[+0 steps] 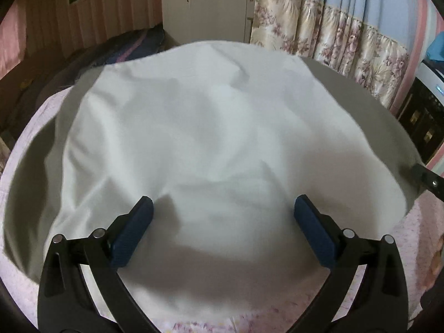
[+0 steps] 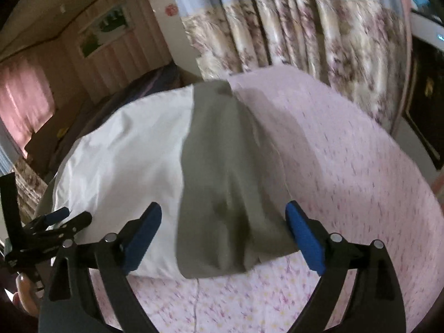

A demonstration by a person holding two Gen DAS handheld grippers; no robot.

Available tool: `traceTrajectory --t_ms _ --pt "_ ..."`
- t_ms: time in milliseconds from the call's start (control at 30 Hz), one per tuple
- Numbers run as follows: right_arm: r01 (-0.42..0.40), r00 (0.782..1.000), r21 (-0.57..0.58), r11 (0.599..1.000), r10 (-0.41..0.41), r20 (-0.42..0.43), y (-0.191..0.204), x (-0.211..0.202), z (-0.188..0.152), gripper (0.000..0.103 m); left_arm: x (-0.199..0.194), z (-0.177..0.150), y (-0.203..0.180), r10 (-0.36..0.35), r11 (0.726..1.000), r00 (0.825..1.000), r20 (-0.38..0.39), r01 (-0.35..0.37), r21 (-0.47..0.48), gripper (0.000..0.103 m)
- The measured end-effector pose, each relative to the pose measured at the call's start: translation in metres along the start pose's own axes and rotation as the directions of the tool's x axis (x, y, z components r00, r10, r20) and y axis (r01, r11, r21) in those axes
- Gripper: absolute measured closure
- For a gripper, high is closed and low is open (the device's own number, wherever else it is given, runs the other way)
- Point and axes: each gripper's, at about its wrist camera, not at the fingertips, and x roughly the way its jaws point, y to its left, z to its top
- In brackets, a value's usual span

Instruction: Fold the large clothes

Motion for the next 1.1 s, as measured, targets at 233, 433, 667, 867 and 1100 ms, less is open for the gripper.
traceTrajectory --t_ms 233,433,667,867,1100 --pt "0.025 0.998 0.048 0.999 -0.028 0.049 -0.006 -0.009 -0.015 0.012 0.017 -0.005 -0.011 0.054 0.997 0.998 -0.028 -0.052 0.058 0.003" --pt "-0.002 1.000 0.094 0.996 0.001 0.006 -0.016 -0.010 -0.025 0.012 0.018 -0.005 -0.013 0.056 0.997 0.998 -0.023 -0.055 0.050 0.003" --pt "-0.069 0.997 0.112 0.991 0.073 -0.029 -0.009 0.019 -0.031 0.012 0.019 -0.004 -0.015 0.061 0.997 0.998 -0.020 -0.060 0.050 0.003" --pt "-0.058 0.997 0.053 0.997 0.061 -0.047 0.011 0.050 -0.015 0.013 0.012 -0.008 -0.011 0.059 0.998 0.998 -0.018 -0.059 0.033 0.003" --pt "-0.051 0.992 -0.064 0.997 0.043 -0.120 0.039 0.070 -0.011 0.025 0.003 -0.012 -0.008 0.048 0.999 0.999 -0.024 -0.048 0.002 0.003"
